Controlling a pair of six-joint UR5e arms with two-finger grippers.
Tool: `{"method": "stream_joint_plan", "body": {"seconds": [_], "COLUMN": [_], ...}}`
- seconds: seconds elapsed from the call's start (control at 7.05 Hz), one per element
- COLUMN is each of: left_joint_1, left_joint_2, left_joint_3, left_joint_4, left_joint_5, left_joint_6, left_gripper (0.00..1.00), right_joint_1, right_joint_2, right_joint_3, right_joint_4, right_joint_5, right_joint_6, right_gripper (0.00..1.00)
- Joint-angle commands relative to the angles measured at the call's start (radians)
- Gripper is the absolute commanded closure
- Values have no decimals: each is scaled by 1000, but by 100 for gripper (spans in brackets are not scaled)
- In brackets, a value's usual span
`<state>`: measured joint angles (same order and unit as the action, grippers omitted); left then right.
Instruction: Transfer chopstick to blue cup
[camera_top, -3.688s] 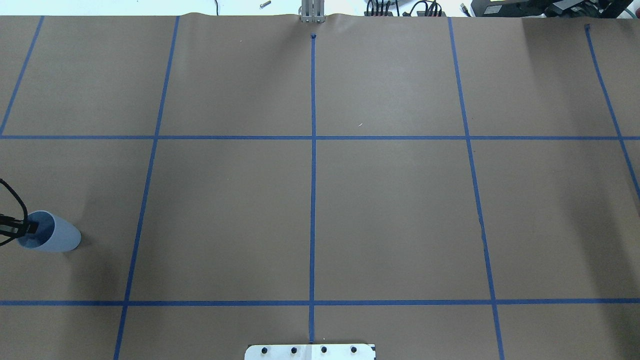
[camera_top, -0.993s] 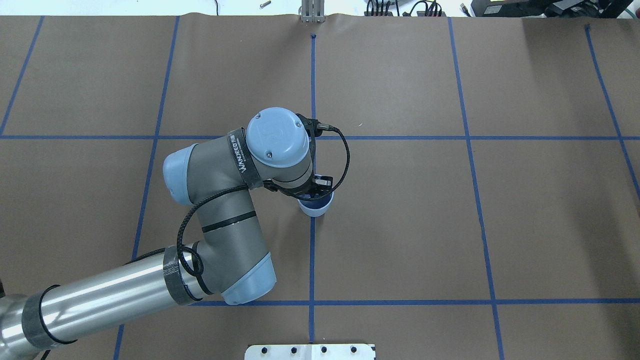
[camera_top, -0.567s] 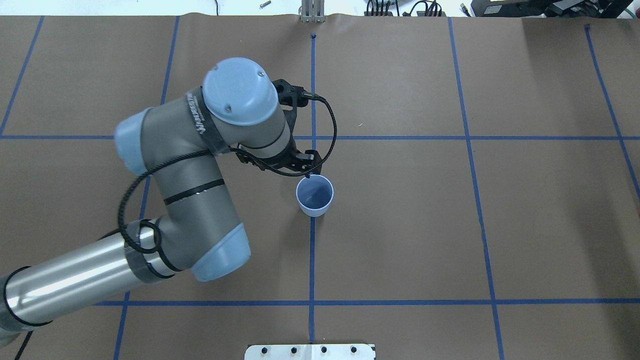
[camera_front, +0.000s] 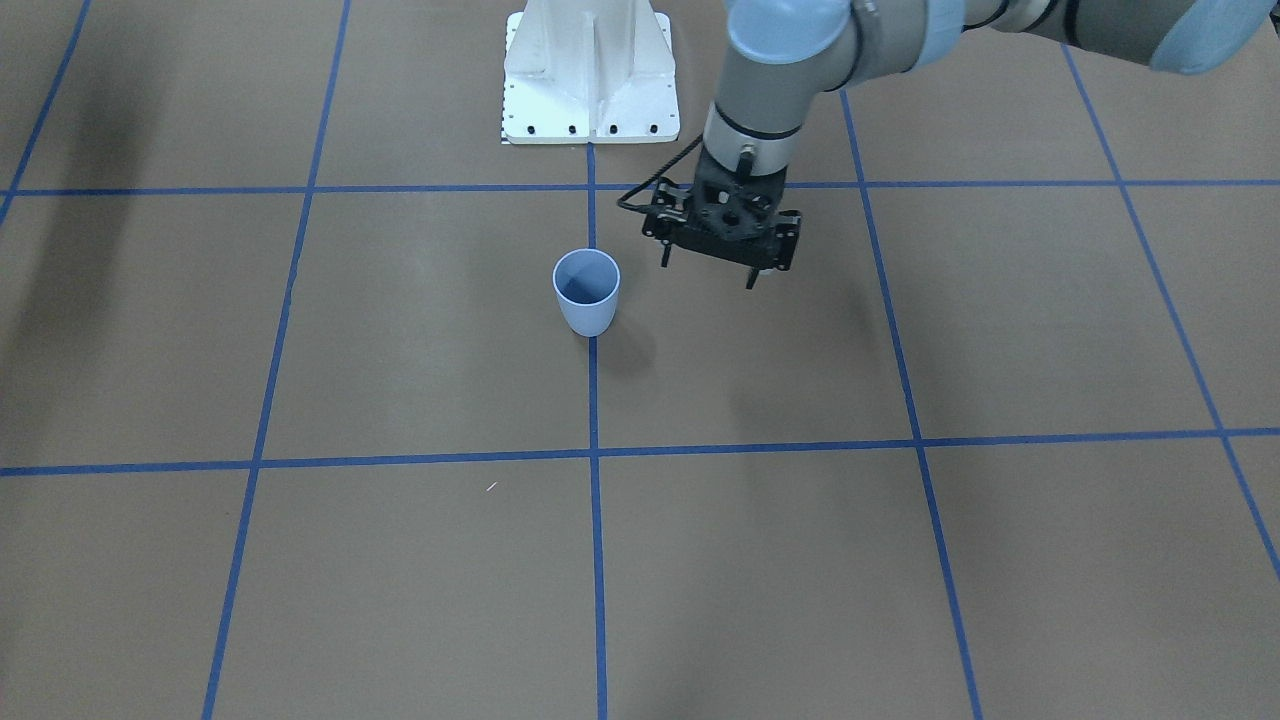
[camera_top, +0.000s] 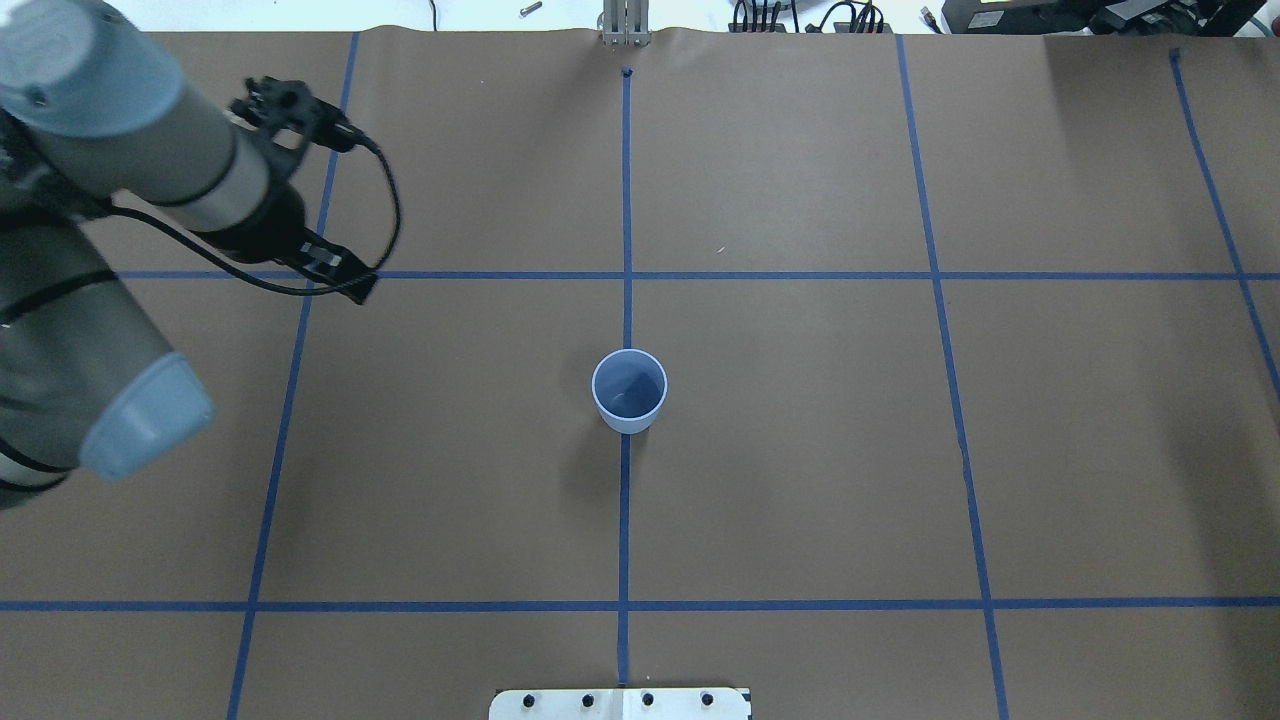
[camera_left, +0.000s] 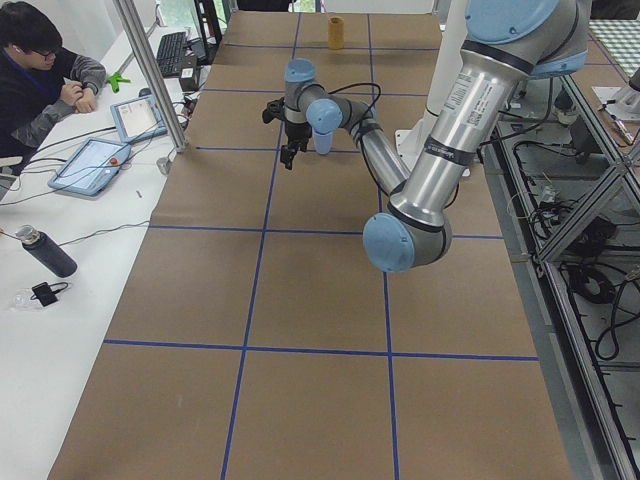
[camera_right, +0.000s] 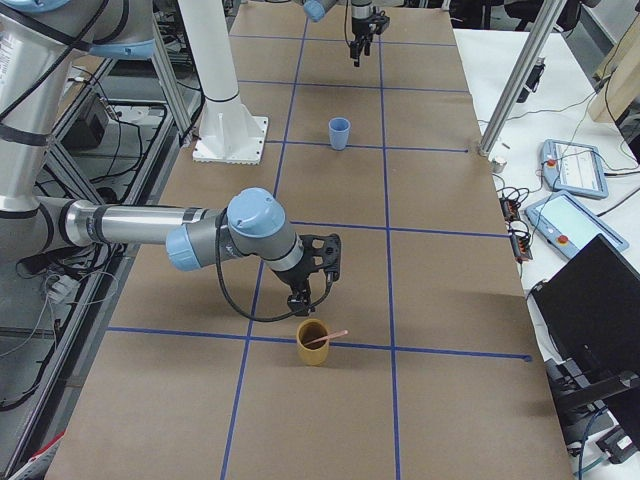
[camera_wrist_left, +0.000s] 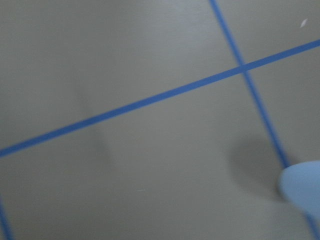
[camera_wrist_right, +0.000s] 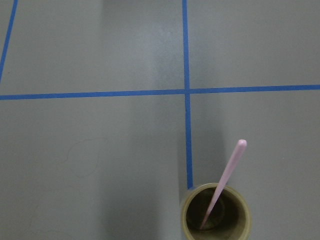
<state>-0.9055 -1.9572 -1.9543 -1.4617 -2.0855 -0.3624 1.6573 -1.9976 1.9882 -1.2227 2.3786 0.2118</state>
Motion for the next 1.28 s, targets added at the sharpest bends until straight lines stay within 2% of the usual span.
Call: {"method": "stream_joint_plan", "body": {"seconds": [0.0, 0.14, 0.43, 0.71, 0.85, 1.13], "left_joint_1": [-246, -322, -459, -480, -481, -483], "left_joint_2": [174, 254, 357, 373, 373, 373], "left_joint_3": [15, 38, 51, 45, 45, 43], "left_joint_4": [0, -11, -12, -12, -12, -12], "left_joint_5": [-76, -77, -80, -120, -122, -122], "left_joint_6": [465, 611, 804, 816, 816, 815], "left_gripper": [1, 1, 1, 1, 1, 1], "right_joint_1": [21, 19, 9, -72, -111, -149], "right_joint_2": [-9, 5, 49, 75, 76, 74], "right_joint_3": [-66, -71, -161, -198, -200, -213], "right_joint_4": [52, 58, 188, 250, 302, 316], "right_joint_5": [-42, -59, -82, -156, -157, -183], "right_joint_6": [7, 87, 197, 314, 393, 420], "right_gripper": [0, 2, 4, 4, 4, 8]}}
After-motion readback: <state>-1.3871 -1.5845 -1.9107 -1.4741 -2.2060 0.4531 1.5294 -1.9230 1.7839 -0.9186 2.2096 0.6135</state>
